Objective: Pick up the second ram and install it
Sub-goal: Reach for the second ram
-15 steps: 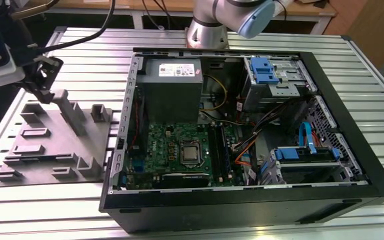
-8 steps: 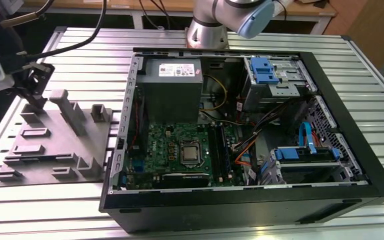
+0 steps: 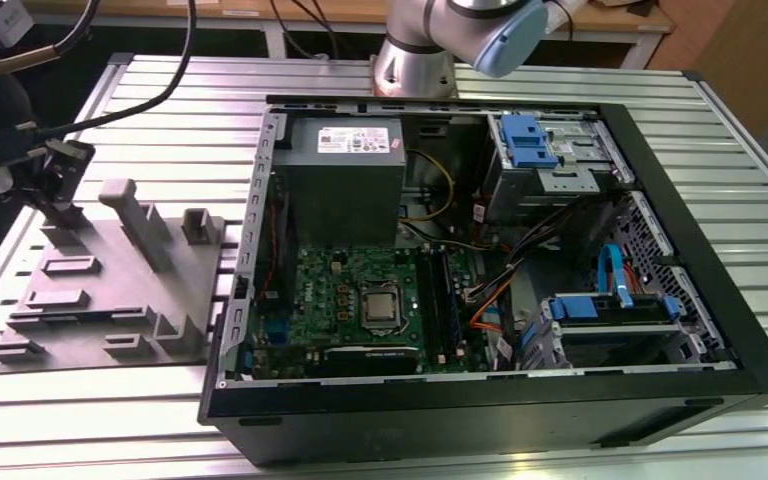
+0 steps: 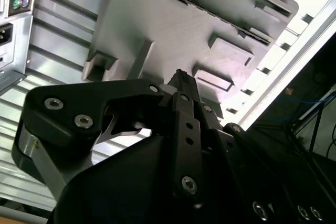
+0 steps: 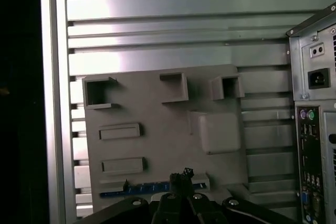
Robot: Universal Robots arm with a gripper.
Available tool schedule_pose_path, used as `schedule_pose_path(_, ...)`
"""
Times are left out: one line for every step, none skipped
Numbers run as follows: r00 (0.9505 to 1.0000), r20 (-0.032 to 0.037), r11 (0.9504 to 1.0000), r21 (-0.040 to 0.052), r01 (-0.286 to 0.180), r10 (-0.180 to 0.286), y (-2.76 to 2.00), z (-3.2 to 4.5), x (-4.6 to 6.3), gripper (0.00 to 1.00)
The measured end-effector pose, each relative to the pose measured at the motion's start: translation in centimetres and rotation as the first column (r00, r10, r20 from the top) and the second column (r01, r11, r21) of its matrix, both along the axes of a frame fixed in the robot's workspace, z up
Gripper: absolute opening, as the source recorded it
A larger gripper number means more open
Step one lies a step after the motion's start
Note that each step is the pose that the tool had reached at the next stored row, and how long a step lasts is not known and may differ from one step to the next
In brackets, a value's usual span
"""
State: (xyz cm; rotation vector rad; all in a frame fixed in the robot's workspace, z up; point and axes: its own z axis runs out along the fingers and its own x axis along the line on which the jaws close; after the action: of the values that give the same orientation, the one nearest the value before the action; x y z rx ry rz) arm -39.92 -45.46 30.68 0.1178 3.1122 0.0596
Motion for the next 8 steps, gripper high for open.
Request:
schedule_pose_path(1.0,-0.0001,1.0,-0.0001,0.0,0.0,-0.04,-0.18,-0.1,0.1)
schedule_pose_path(1.0,-0.0001,1.0,-0.0001,0.0,0.0,-0.08,-0.37,-0.3,0.1)
schedule_pose_path(1.0,-0.0001,1.0,-0.0001,0.0,0.0,-0.12,-0.55,-0.4,0.1)
schedule_pose_path(1.0,0.0,1.0,0.0,0.0,0.0,-0.16,-0.73,-0.5,0.1)
schedule_pose_path(1.0,0.0,1.0,0.0,0.0,0.0,-0.19,-0.91,-0.7,0.1)
schedule_pose_path(1.0,0.0001,1.0,0.0001,0.0,0.0,-0.22,-1.09,-0.8,0.1)
schedule_pose_path(1.0,0.0,1.0,0.0,0.0,0.0,-0.25,-1.26,-0.9,0.1)
schedule_pose_path(1.0,0.0,1.0,0.0,0.0,0.0,-0.28,-1.43,-1.0,0.1)
